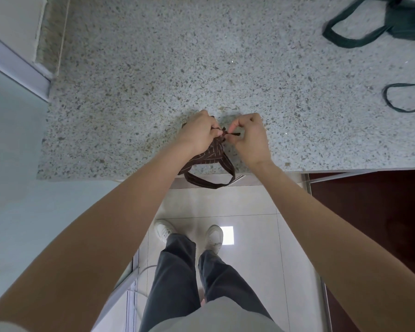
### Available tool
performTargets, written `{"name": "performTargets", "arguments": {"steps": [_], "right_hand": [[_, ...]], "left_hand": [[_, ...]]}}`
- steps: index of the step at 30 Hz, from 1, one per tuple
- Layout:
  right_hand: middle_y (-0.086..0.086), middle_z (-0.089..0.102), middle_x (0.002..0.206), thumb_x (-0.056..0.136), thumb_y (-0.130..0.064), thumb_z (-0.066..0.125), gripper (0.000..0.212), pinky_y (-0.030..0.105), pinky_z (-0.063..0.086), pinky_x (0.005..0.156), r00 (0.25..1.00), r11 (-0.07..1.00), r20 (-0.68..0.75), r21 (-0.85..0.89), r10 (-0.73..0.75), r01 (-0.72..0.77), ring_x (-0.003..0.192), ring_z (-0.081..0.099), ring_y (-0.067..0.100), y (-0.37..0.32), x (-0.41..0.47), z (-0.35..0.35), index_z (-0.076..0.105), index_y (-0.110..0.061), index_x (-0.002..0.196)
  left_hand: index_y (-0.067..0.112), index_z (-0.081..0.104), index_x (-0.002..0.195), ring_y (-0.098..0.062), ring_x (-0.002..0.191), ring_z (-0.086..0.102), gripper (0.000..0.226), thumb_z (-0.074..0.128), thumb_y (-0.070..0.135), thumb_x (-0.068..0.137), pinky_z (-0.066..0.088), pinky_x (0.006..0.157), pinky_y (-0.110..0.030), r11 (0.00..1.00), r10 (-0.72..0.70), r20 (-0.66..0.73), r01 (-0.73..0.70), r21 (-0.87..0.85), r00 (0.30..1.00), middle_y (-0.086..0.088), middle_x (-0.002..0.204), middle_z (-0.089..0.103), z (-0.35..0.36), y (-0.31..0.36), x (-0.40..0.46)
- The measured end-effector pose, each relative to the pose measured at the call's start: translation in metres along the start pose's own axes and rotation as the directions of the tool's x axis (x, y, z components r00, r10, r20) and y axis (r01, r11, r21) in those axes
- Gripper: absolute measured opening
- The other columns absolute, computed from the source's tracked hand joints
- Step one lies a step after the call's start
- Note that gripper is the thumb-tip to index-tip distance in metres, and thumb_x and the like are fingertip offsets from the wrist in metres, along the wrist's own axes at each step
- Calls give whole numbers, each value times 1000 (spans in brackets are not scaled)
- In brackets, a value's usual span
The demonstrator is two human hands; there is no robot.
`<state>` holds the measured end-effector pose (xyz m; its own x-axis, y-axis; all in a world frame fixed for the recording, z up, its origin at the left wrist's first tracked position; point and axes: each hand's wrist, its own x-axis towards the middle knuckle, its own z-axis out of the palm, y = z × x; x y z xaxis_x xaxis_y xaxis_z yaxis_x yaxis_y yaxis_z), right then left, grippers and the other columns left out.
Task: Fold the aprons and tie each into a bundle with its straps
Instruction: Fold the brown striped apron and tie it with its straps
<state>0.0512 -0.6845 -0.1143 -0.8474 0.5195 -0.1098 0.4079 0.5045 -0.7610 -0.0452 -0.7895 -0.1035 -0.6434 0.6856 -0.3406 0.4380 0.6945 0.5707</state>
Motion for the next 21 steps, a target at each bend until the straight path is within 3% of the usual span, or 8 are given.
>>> {"name": "performTargets", "arguments": {"steps": [3, 6, 10, 12, 15, 21], "right_hand": [[2, 46, 97, 82, -9, 64, 9, 8, 30, 78, 993, 984, -65, -156, -99, 87, 100, 44, 16, 2, -11, 7, 68, -9, 90], [0, 47, 93, 85, -23, 65, 12, 21, 33, 69, 1000, 984, -29, -177, -4, -1, 99, 50, 18, -2, -13, 11, 69, -13, 90], [5, 52, 95, 86, -33, 65, 23, 27, 36, 64, 993, 970, -95, -225, 72, -92, 92, 55, 21, -9, -12, 19, 69, -11, 90], [7, 55, 101, 87, -37, 63, 28, 29, 38, 63, 987, 953, -111, -268, 112, -138, 90, 56, 22, -10, -12, 22, 68, -11, 93], [7, 54, 105, 89, -40, 60, 31, 29, 37, 63, 984, 944, -120, -287, 131, -160, 90, 57, 22, -10, -14, 22, 66, -11, 98], [10, 53, 109, 95, -31, 52, 29, 32, 41, 65, 995, 942, -68, -323, 69, -87, 93, 57, 26, -11, -13, 18, 66, -8, 105]], "left_hand": [[-1, 63, 98, -18, 89, 45, 30, 46, 24, 98, 42, 87, -37, 998, -32, 55, 29, 50, 998, -5, 99, 39, 0, 3, 3], [-1, 63, 92, -17, 85, 45, 32, 44, 24, 99, 42, 83, -35, 997, -54, 86, 50, 54, 995, -4, 97, 39, -1, 4, 8], [3, 63, 82, -13, 61, 39, 27, 50, 21, 97, 31, 55, -23, 991, -71, 136, 85, -101, 988, -6, 74, 44, -3, 2, 9], [0, 68, 90, -13, 67, 46, 25, 54, 19, 95, 34, 61, -22, 980, -63, 139, 88, -181, 988, -6, 74, 53, -5, 0, 6], [4, 71, 101, -9, 83, 54, 22, 56, 19, 94, 38, 75, -19, 972, -49, 147, 82, -222, 988, -3, 94, 66, -7, 0, 2], [5, 67, 112, -10, 99, 53, 25, 54, 17, 95, 36, 86, -18, 965, -41, 167, 82, -250, 985, -7, 115, 63, -12, -1, 1]]}}
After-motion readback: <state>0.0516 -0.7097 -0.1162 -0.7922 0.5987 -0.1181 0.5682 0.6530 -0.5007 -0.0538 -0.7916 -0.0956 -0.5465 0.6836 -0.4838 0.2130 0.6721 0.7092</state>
